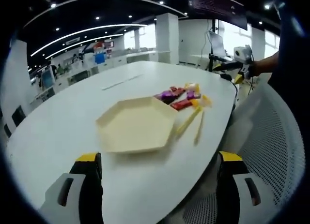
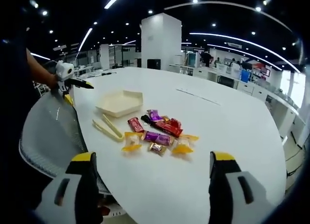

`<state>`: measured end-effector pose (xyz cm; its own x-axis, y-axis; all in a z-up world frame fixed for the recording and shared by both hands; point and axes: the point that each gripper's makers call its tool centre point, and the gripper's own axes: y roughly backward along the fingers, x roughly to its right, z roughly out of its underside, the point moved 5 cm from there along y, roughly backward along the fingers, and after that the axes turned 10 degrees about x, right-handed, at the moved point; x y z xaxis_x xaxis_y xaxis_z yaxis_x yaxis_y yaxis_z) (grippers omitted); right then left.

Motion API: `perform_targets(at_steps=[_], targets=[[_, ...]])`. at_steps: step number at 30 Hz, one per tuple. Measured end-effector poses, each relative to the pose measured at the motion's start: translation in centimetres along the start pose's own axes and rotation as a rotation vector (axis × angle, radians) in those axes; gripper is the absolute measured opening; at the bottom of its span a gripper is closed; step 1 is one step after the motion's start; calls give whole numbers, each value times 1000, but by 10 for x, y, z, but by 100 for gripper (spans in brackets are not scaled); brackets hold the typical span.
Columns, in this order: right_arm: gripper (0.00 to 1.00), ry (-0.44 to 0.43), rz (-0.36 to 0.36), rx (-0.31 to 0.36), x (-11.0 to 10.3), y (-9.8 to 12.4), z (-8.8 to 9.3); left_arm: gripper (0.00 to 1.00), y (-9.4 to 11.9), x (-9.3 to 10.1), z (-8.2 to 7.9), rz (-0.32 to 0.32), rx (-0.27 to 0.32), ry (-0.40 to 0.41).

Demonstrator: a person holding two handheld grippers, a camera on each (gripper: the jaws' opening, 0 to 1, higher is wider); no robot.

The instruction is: Place the target food into the container with the food tongs after gripping and lifting it, then release it inside without dropping or visibly crushing the food.

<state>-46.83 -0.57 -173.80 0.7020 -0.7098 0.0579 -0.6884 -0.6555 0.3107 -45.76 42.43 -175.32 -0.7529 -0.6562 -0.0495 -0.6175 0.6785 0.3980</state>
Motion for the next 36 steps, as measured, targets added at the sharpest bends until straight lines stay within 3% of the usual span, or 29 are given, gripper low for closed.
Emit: perform_targets(at_steps=[6,8,11,18,21,27,31,34,36], targets=[[99,-21,19,-10,-1,6,5,95,0,1,-4,8,0,-18],[99,-40,25,-28,-3,8,6,100,-1,5,-2,53,-19,-20],[100,-37,37,-41,-2,11,8,99,-2,9,-6,88,-44,-47],[99,-42,73,-26,2,16,8,97,-8,2,-12,97,-87,-101],[99,-34,81,-18,4,17,7,94,-13,4,-20,117,-74,-91],[99,-35,78,-25,1,18,7,89,-34,23,-39,156,-28,-116],[99,-33,77,-16,0,19,3,85,-45,34,-44,179,-26,-144],[99,-36,78,-13,-1,19,4,77,-53,43,-42,226,-54,-190],[99,-39,75,-19,-2,19,5,77,-58,50,-42,256,-48,-193]])
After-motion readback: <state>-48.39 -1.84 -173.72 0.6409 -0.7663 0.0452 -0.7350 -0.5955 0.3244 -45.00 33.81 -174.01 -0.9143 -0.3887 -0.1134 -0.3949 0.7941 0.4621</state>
